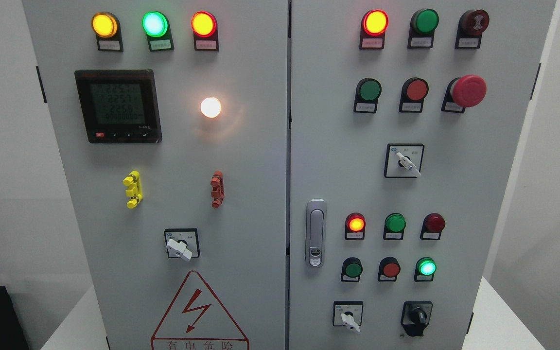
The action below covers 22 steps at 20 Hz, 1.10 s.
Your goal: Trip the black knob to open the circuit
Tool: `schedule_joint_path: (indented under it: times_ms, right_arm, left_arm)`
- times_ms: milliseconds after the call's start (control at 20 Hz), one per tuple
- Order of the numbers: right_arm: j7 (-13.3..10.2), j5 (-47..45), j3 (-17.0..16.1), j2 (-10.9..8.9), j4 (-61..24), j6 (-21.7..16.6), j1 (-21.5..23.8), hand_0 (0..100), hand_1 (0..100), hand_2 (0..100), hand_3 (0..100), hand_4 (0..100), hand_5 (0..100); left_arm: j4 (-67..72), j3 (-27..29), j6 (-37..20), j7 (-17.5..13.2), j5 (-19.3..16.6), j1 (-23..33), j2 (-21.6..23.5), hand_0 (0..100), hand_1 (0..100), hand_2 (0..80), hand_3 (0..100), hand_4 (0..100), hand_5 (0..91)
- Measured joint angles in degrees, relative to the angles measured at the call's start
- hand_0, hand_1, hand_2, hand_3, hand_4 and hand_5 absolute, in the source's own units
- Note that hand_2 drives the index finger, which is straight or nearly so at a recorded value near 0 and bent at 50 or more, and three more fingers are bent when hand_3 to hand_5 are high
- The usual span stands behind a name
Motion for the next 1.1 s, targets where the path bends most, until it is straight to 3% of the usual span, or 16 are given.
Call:
schedule_joint_path:
  times_ms: [150,1100]
  right_arm:
    - [0.8,0.0,0.0,0.00,-0.2,0.0,0.1,0,2,0,18,9,0]
    - [1.1,0.0,0.0,0.00,-0.2,0.0,0.4,0,0,0,14,4,0]
  left_arm:
    - [0.0,0.0,0.0,0.0,0.0,0.0,0.0,12,39,0.0,0,0,0.0]
    - [0.0,0.0,0.0,0.0,0.0,0.0,0.0,12,39,0.0,0,0,0.0]
